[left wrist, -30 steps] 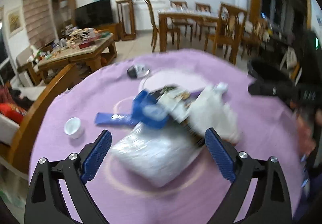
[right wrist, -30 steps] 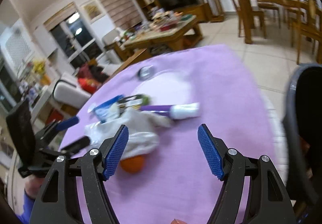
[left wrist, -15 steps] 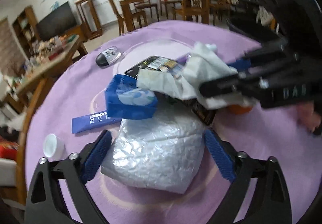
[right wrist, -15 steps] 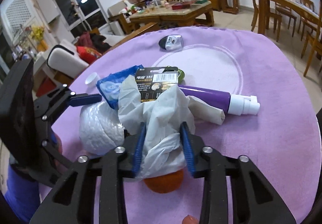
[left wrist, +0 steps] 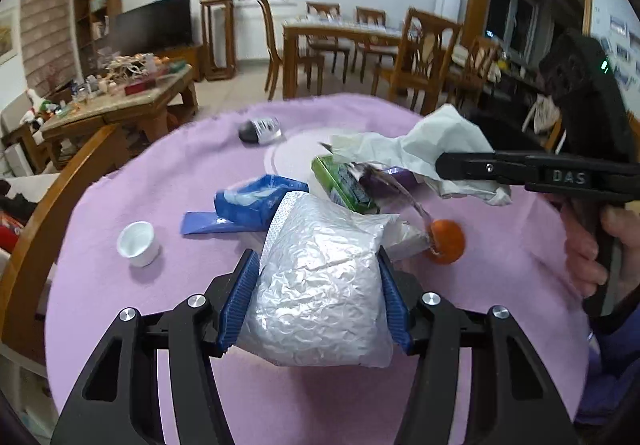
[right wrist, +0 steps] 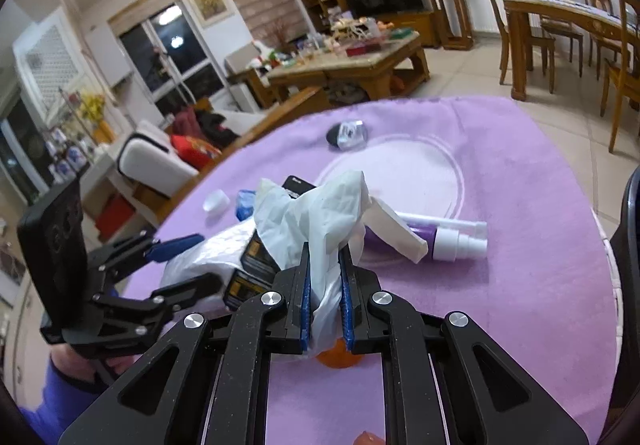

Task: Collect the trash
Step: 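Grasp the silver foil bundle with the left tool while the right tool grasps the white tissue, then carry the foil bundle and tissue over the black bin and open both tools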

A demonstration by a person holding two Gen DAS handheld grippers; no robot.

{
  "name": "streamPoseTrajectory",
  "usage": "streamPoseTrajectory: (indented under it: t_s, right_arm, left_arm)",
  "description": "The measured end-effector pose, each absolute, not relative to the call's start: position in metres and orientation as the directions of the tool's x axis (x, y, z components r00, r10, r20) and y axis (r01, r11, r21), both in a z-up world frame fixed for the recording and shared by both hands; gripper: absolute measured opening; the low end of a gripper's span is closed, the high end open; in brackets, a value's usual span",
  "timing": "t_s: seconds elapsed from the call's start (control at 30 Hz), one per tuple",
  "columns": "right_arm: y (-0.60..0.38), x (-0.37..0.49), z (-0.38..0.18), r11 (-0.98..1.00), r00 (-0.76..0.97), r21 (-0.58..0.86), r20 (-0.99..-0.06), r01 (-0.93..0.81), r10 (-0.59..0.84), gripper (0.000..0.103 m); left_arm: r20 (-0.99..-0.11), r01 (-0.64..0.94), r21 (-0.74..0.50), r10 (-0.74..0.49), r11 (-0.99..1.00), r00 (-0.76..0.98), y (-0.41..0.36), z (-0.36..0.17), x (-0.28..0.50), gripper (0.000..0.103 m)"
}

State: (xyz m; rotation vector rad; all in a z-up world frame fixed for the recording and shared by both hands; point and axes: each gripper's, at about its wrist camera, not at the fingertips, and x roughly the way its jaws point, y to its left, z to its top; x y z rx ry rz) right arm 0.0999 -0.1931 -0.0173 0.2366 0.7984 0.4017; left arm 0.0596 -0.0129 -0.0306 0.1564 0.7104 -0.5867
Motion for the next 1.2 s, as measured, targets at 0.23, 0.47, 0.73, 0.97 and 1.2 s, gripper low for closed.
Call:
streamPoseTrajectory:
  t_s: [0.23, 0.47, 0.73, 0.97, 1.2]
  right_arm:
    - [-0.202, 0.081, 0.005, 0.881, 0.651, 0.381, -0.599, -0.28, 0.466, 0.013]
    - [-0.225, 0.058, 0.027, 0.883, 0.688, 0.375, -0.562, -0.282, 0.459, 0.013]
    - [-0.295, 0.027, 0.051, 0.901, 0.765, 0.384, -0.512, -0.202, 0.39, 0.013]
    - [-0.376, 0.003, 0.06, 0.909, 0.822, 0.405, -0.48, -0.103, 0.307, 0.013]
    - [-0.445, -0.017, 0.054, 0.9, 0.85, 0.435, -0.474, -0.001, 0.23, 0.013]
  left_arm:
    - [-0.59, 0.506, -0.087, -0.454, 0.858, 0.668, 0.001, 0.003, 0.044, 0.057]
    - [-0.532, 0.485, -0.146, -0.482, 0.862, 0.696, -0.023, 0.024, 0.044, 0.057]
    - [-0.507, 0.554, -0.166, -0.553, 0.816, 0.661, -0.112, 0.038, 0.045, 0.057]
    - [-0.507, 0.636, -0.144, -0.608, 0.758, 0.611, -0.2, 0.04, 0.044, 0.057]
    - [-0.516, 0.685, -0.136, -0.641, 0.716, 0.568, -0.264, 0.032, 0.045, 0.058]
